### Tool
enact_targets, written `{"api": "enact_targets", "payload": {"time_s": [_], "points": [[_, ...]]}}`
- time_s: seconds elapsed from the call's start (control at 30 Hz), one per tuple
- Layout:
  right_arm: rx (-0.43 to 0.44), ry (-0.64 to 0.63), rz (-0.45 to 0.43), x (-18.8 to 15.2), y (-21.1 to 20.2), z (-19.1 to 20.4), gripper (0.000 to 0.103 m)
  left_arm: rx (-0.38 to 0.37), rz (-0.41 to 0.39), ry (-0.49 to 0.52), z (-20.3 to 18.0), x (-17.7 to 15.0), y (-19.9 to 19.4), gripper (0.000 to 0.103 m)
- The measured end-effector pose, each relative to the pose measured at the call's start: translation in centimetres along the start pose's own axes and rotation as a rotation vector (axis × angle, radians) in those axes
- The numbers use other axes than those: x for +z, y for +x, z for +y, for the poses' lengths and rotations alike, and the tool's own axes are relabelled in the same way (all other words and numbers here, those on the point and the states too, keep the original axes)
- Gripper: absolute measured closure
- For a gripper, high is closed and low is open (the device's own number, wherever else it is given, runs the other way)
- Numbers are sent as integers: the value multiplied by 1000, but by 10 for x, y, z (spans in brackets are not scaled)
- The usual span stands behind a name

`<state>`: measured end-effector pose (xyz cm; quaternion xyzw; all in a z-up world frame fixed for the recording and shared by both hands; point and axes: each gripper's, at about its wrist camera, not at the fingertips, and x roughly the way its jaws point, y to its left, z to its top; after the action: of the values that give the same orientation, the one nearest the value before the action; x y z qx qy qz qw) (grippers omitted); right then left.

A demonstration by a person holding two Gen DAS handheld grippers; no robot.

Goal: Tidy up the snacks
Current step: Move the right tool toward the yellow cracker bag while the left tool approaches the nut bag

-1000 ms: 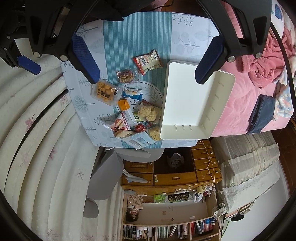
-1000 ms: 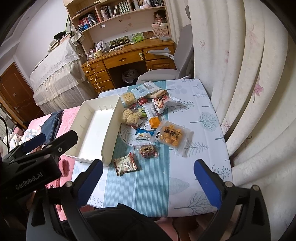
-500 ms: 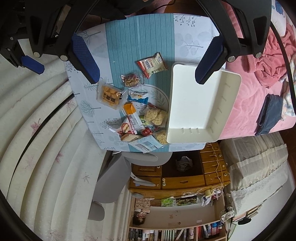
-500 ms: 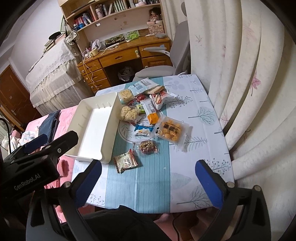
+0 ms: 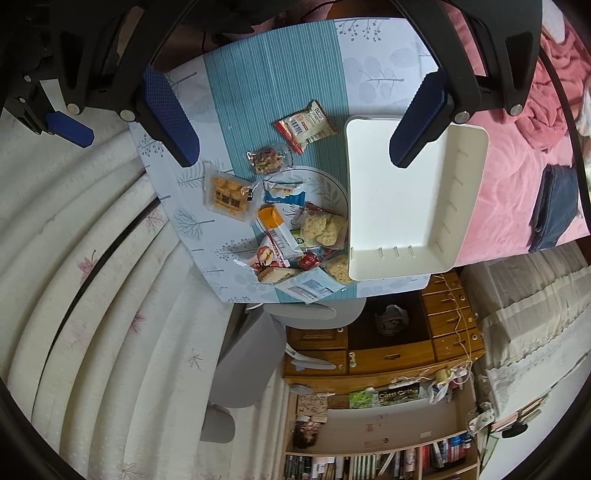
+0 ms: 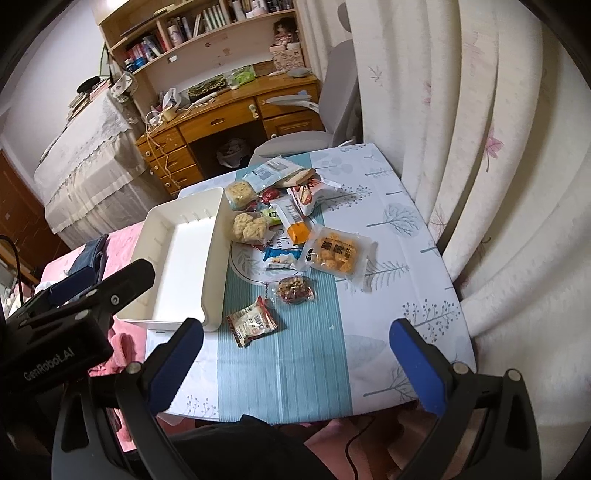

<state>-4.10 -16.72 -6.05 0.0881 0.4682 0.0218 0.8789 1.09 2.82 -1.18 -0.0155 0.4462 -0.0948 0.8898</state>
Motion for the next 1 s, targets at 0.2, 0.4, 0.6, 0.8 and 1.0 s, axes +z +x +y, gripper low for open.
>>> {"api": "enact_targets", "payload": {"time_s": [0.2, 0.4, 0.6, 0.8, 1.0], "points": [[-29, 45, 7, -7, 2, 2, 2, -54, 30, 3, 9, -1, 8, 1], [-61, 86, 15, -11, 4, -3, 2, -103, 65, -8, 10, -3, 17, 1], [-59, 129, 51, -11, 13, -18, 2, -103, 111, -51, 12, -5, 33, 1], [-50, 136, 70, 0, 25, -35, 2, -72, 157, -104, 10, -5, 55, 1], [-10, 84, 90, 21, 46, -52, 2, -24, 218, -163, -3, 2, 81, 1]]}}
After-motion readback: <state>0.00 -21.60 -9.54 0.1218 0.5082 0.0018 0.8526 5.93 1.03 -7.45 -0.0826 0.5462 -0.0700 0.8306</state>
